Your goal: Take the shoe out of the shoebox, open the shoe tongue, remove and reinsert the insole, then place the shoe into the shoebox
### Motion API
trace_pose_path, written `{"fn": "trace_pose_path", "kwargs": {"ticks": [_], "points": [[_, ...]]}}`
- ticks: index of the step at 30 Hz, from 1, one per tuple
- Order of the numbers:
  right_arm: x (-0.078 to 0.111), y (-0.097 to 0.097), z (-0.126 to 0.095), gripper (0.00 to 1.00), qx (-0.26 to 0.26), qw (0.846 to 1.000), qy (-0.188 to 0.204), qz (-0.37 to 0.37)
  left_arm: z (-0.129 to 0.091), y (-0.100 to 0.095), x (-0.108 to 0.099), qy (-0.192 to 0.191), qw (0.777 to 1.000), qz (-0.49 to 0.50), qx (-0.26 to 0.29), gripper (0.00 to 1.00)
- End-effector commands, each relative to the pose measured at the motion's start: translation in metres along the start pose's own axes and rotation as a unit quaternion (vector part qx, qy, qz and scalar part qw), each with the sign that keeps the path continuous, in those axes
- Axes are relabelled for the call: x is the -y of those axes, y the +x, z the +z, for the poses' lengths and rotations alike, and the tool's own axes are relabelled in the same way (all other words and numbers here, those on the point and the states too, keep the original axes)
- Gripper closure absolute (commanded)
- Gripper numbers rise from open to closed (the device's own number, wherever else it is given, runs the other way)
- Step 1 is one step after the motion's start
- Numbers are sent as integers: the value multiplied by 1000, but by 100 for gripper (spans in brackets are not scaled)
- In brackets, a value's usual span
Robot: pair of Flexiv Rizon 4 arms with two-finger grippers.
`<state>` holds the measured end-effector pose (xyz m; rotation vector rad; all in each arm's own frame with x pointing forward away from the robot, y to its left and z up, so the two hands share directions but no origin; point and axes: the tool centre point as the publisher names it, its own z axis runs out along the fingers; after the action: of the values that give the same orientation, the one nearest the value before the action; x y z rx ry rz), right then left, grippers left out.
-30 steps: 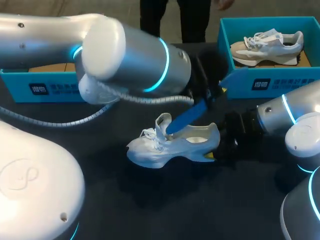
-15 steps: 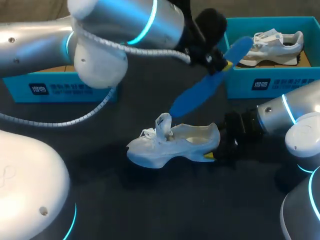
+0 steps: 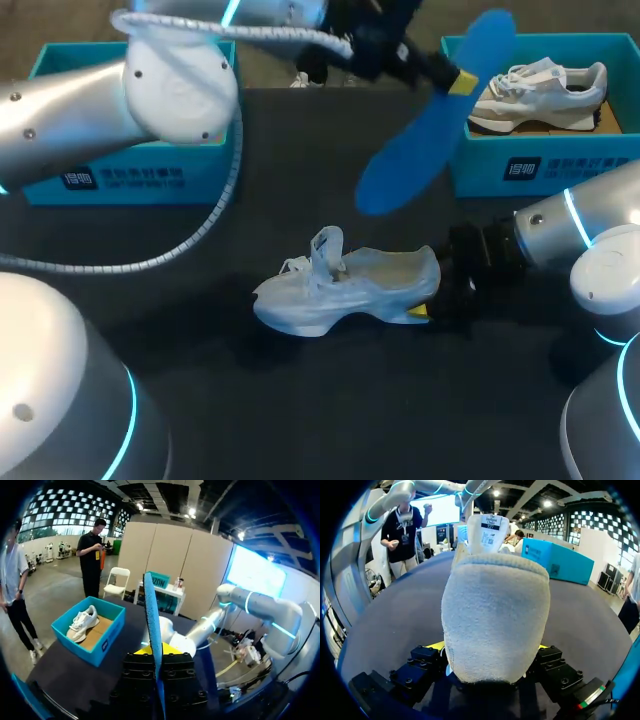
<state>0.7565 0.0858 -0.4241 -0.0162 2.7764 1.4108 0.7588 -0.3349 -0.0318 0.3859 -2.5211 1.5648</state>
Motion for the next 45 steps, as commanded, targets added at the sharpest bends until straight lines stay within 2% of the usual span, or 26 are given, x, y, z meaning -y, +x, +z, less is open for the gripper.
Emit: {"fn": "trace_pose_path", "kwargs": {"ticks": [1,3,5,12,26,33,36,39,45], "points": [[1,0,6,100,0,1000,1,0,-10,2,1,26,997,-17,-73,100],[1,0,6,100,0,1000,1,0,-13,7,4,28,997,-20,-62,100],[1,0,6,100,0,1000,1,0,-19,15,7,45,996,-31,-76,100],[1,0,6,100,0,1000,1,0,-43,35,12,86,992,-56,-76,100],[1,0,6,100,0,1000,1,0,-76,68,7,204,969,-129,-58,100],[1,0,6,100,0,1000,1,0,-87,69,1,235,953,-165,-95,100],[1,0,6,100,0,1000,1,0,-87,69,2,232,952,-167,-106,100],[1,0,6,100,0,1000,1,0,-85,75,3,240,943,-182,-143,100],[1,0,6,100,0,1000,1,0,-84,93,5,267,926,-204,-170,100]]}}
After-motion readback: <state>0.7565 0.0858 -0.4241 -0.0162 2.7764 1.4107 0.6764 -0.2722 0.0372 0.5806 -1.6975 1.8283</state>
